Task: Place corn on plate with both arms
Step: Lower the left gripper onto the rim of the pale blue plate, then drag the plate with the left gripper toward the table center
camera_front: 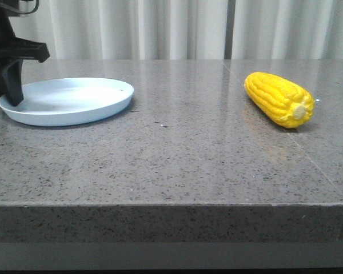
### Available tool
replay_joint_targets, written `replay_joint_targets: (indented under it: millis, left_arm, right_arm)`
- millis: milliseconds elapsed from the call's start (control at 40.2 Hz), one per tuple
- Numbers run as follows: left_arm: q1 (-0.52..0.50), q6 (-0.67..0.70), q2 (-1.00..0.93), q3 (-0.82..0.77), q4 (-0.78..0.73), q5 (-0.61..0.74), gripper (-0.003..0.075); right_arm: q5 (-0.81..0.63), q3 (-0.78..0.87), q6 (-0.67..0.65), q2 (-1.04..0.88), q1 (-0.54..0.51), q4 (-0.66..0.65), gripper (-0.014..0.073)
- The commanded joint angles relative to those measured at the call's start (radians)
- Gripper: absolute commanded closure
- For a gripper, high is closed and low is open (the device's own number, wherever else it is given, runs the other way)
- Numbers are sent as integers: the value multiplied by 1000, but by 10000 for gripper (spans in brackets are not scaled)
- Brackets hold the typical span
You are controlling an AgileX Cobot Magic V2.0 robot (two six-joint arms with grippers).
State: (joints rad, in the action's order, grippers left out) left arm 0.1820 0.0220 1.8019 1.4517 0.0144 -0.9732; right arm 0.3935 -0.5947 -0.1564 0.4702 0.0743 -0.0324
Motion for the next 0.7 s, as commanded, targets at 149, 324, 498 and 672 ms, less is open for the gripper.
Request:
replay_joint_targets:
  millis: [149,324,498,672]
  left_arm:
    - [5,0,-56,56,30,2,741]
    - [12,-34,-86,142,169,-45,741]
    - [77,-73,-86,183,273,-80,741]
    - [137,-73,-54,181,271,-92,741]
  right_arm:
    - [-79,-38,4,8,-5,2,-54]
    - [-79,-38,4,8,-5,2,-54]
    - [-79,-38,4,8,-5,2,-54]
    - [-79,-38,4,8,-5,2,-54]
